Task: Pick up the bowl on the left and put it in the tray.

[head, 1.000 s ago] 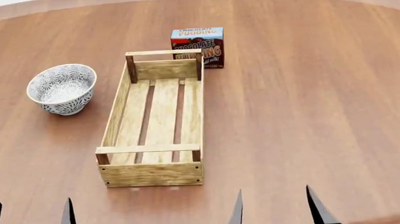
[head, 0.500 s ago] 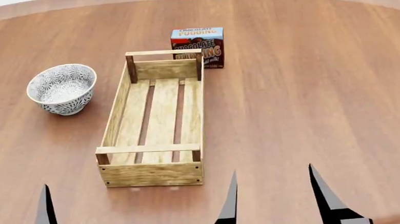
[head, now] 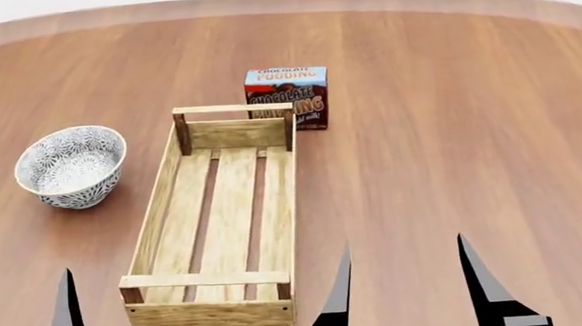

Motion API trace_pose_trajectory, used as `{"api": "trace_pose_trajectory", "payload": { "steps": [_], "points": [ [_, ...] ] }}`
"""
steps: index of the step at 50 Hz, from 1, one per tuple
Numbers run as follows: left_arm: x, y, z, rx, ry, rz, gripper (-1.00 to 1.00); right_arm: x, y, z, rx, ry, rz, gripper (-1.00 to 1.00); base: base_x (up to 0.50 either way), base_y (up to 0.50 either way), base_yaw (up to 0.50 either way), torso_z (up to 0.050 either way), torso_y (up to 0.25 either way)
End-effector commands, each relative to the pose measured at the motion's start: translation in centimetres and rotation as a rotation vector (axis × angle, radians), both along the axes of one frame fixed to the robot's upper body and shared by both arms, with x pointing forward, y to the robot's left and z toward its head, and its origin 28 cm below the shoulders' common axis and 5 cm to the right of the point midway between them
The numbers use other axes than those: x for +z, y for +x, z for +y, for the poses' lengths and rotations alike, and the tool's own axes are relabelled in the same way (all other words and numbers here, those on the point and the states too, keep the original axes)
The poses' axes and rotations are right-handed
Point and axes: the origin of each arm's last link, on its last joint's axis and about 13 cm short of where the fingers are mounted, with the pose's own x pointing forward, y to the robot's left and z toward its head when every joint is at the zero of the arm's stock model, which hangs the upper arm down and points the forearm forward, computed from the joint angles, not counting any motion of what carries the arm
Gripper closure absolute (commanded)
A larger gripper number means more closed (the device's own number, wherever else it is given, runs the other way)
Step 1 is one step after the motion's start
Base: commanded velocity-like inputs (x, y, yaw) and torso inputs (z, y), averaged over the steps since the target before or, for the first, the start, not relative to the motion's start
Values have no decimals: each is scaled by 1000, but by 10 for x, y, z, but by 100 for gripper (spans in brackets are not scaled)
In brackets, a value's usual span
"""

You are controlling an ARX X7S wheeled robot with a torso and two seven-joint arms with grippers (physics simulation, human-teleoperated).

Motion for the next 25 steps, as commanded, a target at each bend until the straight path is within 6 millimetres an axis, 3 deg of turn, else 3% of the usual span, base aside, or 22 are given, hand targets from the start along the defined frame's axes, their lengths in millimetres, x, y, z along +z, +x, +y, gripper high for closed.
{"api": "trace_pose_trajectory", "payload": {
  "steps": [1,25],
  "points": [
    [0,3,3,32,15,-25,-100,2,0,-3,-11,1,-5,-100,500,0,0,0,0],
    [1,2,4,36,10,-23,-100,2,0,-2,-6,-1,-4,-100,500,0,0,0,0]
  ]
}}
